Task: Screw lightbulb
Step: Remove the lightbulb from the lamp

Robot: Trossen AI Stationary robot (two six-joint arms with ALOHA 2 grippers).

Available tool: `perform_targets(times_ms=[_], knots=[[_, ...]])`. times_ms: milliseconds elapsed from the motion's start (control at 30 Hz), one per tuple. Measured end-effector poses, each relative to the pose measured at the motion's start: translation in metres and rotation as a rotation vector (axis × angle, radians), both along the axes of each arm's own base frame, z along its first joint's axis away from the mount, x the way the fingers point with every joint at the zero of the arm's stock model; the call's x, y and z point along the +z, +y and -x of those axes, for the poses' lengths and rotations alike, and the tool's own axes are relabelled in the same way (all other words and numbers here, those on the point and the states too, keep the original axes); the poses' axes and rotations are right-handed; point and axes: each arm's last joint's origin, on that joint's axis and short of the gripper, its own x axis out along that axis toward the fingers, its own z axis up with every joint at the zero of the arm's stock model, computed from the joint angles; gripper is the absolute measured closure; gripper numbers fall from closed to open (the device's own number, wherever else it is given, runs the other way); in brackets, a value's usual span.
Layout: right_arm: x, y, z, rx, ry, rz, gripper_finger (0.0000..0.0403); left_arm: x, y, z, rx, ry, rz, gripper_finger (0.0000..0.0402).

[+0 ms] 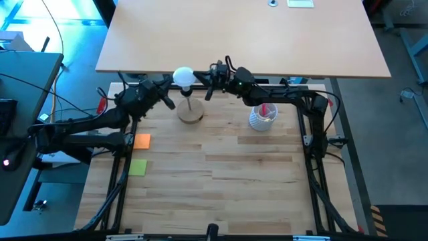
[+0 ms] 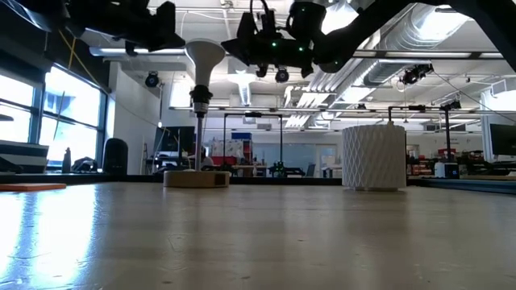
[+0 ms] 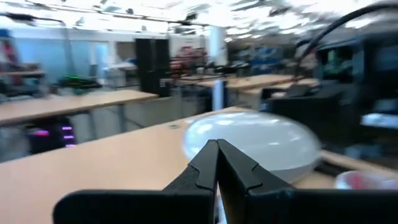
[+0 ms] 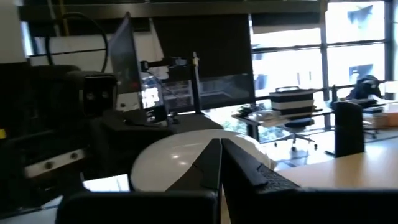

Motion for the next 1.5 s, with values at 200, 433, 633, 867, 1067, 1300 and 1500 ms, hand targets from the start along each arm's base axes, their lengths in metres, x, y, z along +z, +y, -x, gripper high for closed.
perform_targets(times_ms=[200, 433, 633, 867, 1067, 1300, 1500], knots=[[-0.002, -0.013, 0.005, -0.140, 0.005, -0.032, 0.0403, 0.002, -0.007, -0.012, -0.187, -0.085, 0.013, 0.0401], [0.003, -0.021, 0.011, -0.240, 0.005, 0.019, 0.0403, 0.007, -0.012, -0.006, -0.035, -0.089, -0.025, 0.0401], [0.006, -0.030, 0.027, -0.007, 0.045, 0.095, 0.0403, 0.008, -0.005, 0.004, 0.165, -0.006, -0.065, 0.0401], [-0.025, -0.022, 0.042, 0.074, -0.013, 0.080, 0.0403, 0.000, 0.015, 0.001, 0.075, 0.006, -0.049, 0.0402], [-0.028, -0.003, 0.021, 0.154, -0.017, 0.118, 0.0403, -0.003, 0.021, -0.001, -0.011, -0.043, 0.005, 0.0402], [-0.030, -0.011, 0.015, -0.043, -0.031, 0.068, 0.0403, -0.003, 0.012, -0.005, -0.065, -0.058, 0.031, 0.0402], [-0.031, -0.026, 0.021, -0.112, -0.033, 0.008, 0.0403, -0.002, -0.001, -0.009, -0.090, -0.042, 0.019, 0.0402]])
